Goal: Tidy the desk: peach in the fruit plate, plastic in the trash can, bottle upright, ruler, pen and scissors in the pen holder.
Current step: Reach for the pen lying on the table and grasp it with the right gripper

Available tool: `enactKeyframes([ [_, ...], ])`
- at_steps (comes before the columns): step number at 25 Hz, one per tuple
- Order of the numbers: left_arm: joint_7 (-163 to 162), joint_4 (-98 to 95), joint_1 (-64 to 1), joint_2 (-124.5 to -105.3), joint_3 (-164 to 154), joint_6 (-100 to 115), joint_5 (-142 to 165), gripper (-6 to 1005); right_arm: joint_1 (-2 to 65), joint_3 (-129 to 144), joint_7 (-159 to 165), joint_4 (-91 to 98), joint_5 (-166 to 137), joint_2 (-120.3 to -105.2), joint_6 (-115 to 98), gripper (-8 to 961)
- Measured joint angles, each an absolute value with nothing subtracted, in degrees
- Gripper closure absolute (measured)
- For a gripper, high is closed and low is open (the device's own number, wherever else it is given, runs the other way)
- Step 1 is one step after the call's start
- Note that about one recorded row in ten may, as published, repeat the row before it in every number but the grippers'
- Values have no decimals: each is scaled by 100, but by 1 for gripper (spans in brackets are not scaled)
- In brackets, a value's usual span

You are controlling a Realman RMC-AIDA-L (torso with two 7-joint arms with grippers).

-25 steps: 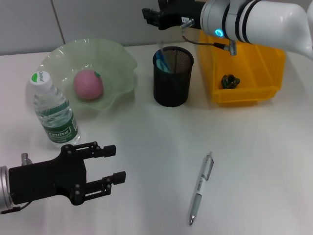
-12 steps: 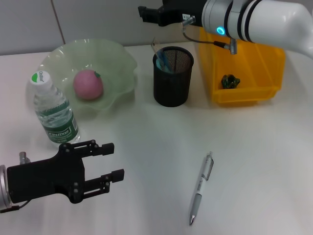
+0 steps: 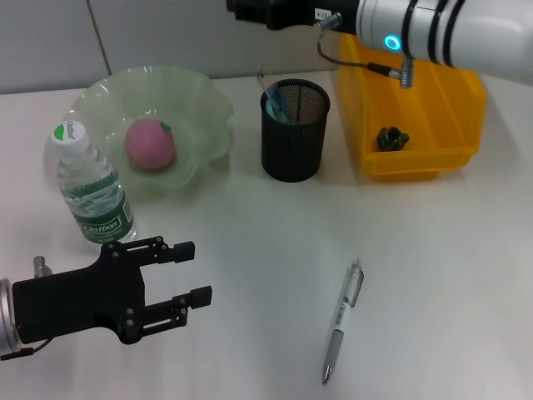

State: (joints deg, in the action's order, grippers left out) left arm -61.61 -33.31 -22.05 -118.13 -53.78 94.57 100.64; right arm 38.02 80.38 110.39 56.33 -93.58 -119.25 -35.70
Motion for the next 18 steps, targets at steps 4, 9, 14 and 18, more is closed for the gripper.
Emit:
enactKeyframes([
  [4, -6168, -3331, -2214, -11813, -5362, 9440, 10063, 379, 3407, 7954, 11029, 6267, -9381, -11903, -4801, 230],
  [9, -6206, -3331, -2215, -11813, -5361, 9439, 10063, 380, 3137, 7297, 10918, 6488, -9427, -11884, -6273, 230],
  [14, -6220, -3331, -2215, -11813, -5361, 9439, 10064, 380, 3109, 6419, 10904, 6387, -9757, -11791, -7721, 231],
  [18, -6222, -3331, -2215, -11813, -5361, 9428, 10064, 381, 3135, 6110, 10901, 6371, -10102, -11738, -8408, 231],
])
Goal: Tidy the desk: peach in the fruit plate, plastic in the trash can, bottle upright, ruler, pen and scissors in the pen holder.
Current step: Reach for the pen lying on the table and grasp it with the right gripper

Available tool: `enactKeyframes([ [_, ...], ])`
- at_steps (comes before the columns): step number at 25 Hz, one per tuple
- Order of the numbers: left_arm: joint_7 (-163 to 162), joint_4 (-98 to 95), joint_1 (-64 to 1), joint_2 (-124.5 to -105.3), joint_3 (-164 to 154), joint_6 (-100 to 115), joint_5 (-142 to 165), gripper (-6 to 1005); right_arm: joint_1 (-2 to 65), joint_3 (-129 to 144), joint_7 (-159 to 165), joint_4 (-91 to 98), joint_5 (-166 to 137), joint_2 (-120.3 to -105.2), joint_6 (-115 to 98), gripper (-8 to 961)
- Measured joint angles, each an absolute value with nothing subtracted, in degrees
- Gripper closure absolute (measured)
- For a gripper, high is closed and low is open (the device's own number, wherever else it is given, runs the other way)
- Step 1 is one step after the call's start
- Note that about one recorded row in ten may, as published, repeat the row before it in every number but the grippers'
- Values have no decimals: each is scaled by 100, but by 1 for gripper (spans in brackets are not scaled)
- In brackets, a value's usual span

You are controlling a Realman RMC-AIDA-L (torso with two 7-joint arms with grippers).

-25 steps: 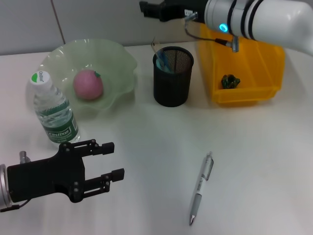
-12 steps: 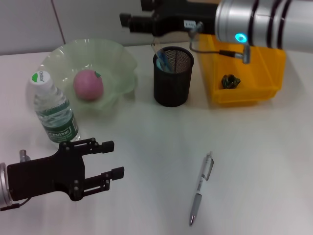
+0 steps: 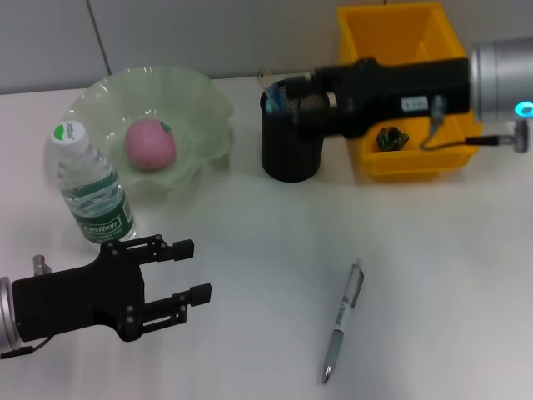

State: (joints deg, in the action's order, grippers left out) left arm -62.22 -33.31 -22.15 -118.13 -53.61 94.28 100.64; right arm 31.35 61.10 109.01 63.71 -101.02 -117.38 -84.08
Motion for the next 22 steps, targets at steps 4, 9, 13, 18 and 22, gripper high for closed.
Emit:
enactKeyframes([
  [4, -6250, -3310, -2212, -11813, -5361, 9398, 10064, 381, 3190, 5946, 10916, 6332, -10535, -11692, -8939, 232],
  [9, -6384, -3330, -2205, -11813, -5410, 9404, 10106, 382, 3347, 5719, 10980, 6271, -11430, -11595, -9763, 233],
  [13, -6387, -3363, -2206, -11806, -5410, 9459, 10111, 383, 3495, 5667, 11056, 6256, -11850, -11536, -10159, 233],
  [18, -6416, -3421, -2206, -11801, -5413, 9530, 10114, 383, 3883, 5743, 11202, 6201, -12464, -11542, -10677, 234],
  [22, -6532, -3420, -2206, -11807, -5389, 9528, 10114, 384, 4208, 6028, 10980, 6065, -12922, -11676, -10751, 234],
])
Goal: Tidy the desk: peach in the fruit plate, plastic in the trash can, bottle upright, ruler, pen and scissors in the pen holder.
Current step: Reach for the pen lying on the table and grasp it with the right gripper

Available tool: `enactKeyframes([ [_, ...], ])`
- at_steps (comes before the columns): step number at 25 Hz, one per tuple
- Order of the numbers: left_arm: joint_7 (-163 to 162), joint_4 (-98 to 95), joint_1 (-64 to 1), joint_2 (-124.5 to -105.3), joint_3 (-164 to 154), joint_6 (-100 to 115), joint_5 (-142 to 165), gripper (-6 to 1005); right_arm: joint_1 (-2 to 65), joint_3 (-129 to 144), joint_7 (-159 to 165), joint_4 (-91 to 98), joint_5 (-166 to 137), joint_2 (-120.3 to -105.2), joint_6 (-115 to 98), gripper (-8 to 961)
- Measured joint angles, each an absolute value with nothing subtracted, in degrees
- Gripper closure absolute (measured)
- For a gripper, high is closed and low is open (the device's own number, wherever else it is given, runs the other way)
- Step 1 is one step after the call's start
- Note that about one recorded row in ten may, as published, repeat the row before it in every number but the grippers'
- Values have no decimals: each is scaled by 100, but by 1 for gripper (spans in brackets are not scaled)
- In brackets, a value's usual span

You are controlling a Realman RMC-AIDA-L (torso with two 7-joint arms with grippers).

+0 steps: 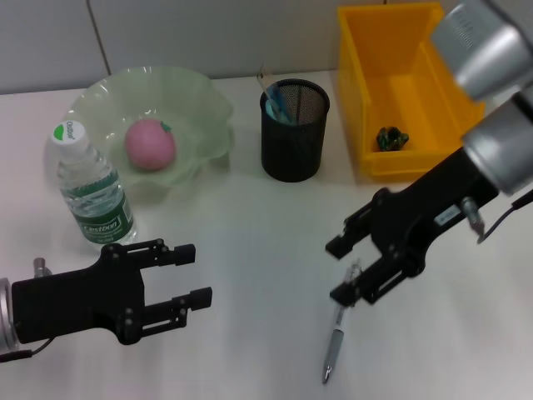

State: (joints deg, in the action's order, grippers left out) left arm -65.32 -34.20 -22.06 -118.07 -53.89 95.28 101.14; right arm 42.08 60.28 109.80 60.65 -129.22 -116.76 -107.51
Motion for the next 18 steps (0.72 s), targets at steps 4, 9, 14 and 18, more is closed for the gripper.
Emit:
enactKeyframes([
  [4, -6663, -3416, -2186, -11823, -5365, 9461, 10116, 384, 4595, 6946, 10656, 6011, -13118, -11703, -10778, 235],
  [9, -6555, -3416, -2110, -11838, -5372, 9263, 10121, 385, 4812, 7434, 10029, 6210, -13495, -11778, -10850, 235],
  [14, -6461, -3388, -2105, -11857, -5384, 9060, 10088, 385, 4990, 7789, 9350, 6419, -14048, -11885, -10890, 236],
  [18, -6329, -3328, -2107, -11871, -5402, 8867, 10079, 384, 5112, 8079, 9018, 6437, -14178, -11887, -10887, 236],
])
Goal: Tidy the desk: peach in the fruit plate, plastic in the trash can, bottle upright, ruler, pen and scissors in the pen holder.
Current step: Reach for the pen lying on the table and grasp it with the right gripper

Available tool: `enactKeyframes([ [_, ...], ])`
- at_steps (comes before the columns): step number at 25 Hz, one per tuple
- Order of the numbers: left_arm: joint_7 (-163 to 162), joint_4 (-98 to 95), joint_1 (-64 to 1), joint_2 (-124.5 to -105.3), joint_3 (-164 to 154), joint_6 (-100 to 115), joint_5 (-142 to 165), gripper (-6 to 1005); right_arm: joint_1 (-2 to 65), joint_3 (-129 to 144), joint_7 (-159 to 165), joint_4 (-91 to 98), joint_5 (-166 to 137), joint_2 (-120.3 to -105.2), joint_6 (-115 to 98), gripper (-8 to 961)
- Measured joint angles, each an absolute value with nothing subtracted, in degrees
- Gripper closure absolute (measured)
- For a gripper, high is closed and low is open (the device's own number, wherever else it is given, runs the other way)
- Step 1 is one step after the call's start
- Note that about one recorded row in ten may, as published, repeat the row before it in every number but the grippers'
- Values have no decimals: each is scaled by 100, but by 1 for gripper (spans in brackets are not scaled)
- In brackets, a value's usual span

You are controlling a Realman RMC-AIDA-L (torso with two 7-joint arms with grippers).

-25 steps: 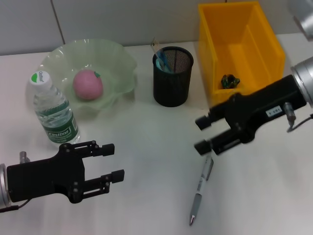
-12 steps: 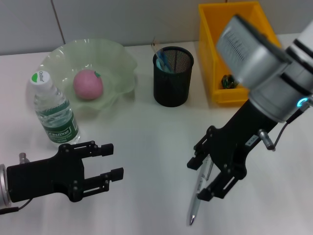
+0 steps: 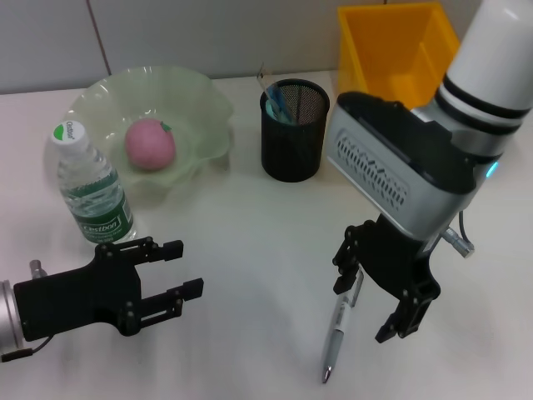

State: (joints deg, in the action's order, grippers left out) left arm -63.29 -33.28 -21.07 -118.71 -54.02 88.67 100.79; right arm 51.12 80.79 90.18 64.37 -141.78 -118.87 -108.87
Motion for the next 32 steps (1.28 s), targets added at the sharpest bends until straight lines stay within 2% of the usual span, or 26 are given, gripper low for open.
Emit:
enactKeyframes([
  [9, -6124, -3289, -2124, -11880, -5423, 8826, 10028, 384, 5501, 9019, 8323, 6300, -14319, -11917, -10552, 237],
  [32, -6095, -3331, -1955, -11866, -5390, 8965, 10003, 385, 5698, 10691, 7968, 6382, -14018, -11980, -9983, 238],
])
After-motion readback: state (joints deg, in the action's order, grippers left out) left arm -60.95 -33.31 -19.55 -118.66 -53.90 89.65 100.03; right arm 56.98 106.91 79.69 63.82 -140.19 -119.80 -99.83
